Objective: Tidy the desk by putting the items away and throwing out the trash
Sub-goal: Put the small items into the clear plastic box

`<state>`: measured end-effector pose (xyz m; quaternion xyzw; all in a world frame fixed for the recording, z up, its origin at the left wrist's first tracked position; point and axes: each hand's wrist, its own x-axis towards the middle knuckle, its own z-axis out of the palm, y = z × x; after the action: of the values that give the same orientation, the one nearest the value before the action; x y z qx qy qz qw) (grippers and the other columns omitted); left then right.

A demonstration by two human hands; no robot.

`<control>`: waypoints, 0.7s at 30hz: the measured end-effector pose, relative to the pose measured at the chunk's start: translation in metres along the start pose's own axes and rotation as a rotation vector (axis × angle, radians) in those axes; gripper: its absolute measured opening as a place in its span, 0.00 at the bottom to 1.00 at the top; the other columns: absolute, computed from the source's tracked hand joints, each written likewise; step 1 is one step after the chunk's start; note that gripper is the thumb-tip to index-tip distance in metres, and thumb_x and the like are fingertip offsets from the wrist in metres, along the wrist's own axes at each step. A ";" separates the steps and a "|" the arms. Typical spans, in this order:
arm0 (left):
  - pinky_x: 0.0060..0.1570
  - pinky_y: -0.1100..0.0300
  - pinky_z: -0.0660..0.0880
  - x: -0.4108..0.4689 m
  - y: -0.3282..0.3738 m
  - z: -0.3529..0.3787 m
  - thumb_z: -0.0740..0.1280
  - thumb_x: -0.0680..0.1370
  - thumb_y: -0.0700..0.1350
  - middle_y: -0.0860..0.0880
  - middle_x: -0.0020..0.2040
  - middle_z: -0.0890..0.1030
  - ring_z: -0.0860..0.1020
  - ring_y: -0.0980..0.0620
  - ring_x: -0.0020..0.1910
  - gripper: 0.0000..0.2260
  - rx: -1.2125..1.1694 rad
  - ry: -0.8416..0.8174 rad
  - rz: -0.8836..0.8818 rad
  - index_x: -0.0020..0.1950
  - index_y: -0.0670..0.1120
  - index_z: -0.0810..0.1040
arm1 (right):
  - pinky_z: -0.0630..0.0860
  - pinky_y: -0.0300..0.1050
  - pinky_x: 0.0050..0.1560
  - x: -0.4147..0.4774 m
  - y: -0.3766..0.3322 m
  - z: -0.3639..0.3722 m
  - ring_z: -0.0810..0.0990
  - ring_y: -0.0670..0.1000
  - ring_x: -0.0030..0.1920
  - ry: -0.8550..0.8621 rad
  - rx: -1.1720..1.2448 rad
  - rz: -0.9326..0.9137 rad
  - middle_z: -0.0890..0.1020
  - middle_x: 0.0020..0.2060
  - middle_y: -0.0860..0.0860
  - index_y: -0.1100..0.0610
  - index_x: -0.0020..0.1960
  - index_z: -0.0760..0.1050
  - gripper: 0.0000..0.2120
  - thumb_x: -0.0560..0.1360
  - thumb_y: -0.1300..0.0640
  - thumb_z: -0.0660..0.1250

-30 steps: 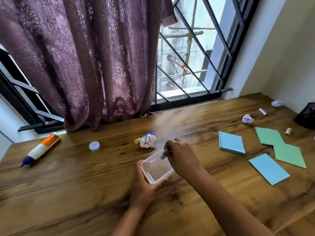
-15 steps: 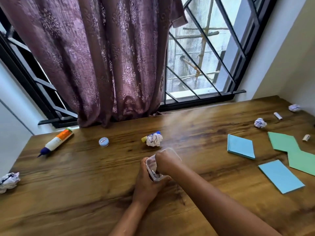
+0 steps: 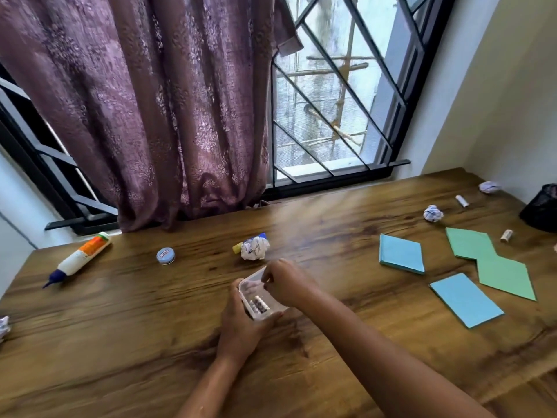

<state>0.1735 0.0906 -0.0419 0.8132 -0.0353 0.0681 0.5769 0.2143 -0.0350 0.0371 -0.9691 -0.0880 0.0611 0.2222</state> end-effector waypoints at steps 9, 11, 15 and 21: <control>0.51 0.67 0.75 0.000 0.028 0.059 0.81 0.59 0.41 0.48 0.54 0.79 0.79 0.53 0.52 0.32 -0.156 0.035 0.055 0.58 0.45 0.68 | 0.77 0.40 0.51 -0.054 0.058 -0.085 0.81 0.47 0.45 0.344 0.409 0.122 0.85 0.47 0.53 0.57 0.53 0.82 0.09 0.75 0.58 0.67; 0.46 0.74 0.73 0.001 0.043 0.079 0.82 0.57 0.46 0.51 0.53 0.80 0.80 0.61 0.49 0.34 -0.128 -0.097 0.086 0.58 0.46 0.69 | 0.78 0.43 0.51 -0.065 0.078 -0.100 0.82 0.49 0.45 0.405 0.425 0.181 0.85 0.46 0.54 0.58 0.53 0.82 0.09 0.75 0.59 0.67; 0.43 0.74 0.74 0.019 0.061 0.107 0.82 0.57 0.47 0.53 0.53 0.78 0.79 0.60 0.50 0.34 -0.153 -0.148 0.108 0.57 0.47 0.68 | 0.80 0.38 0.43 -0.088 0.122 -0.112 0.82 0.48 0.40 0.435 0.553 0.311 0.84 0.45 0.55 0.59 0.52 0.81 0.08 0.75 0.60 0.67; 0.40 0.76 0.72 0.046 0.087 0.146 0.82 0.58 0.49 0.53 0.53 0.77 0.78 0.56 0.50 0.34 0.007 -0.344 0.234 0.58 0.48 0.67 | 0.74 0.37 0.38 -0.117 0.183 -0.119 0.79 0.47 0.36 0.498 0.658 0.522 0.83 0.42 0.53 0.60 0.51 0.80 0.06 0.75 0.61 0.66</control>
<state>0.2173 -0.0748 -0.0017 0.8052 -0.2274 -0.0051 0.5476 0.1445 -0.2699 0.0717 -0.8224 0.2379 -0.0942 0.5081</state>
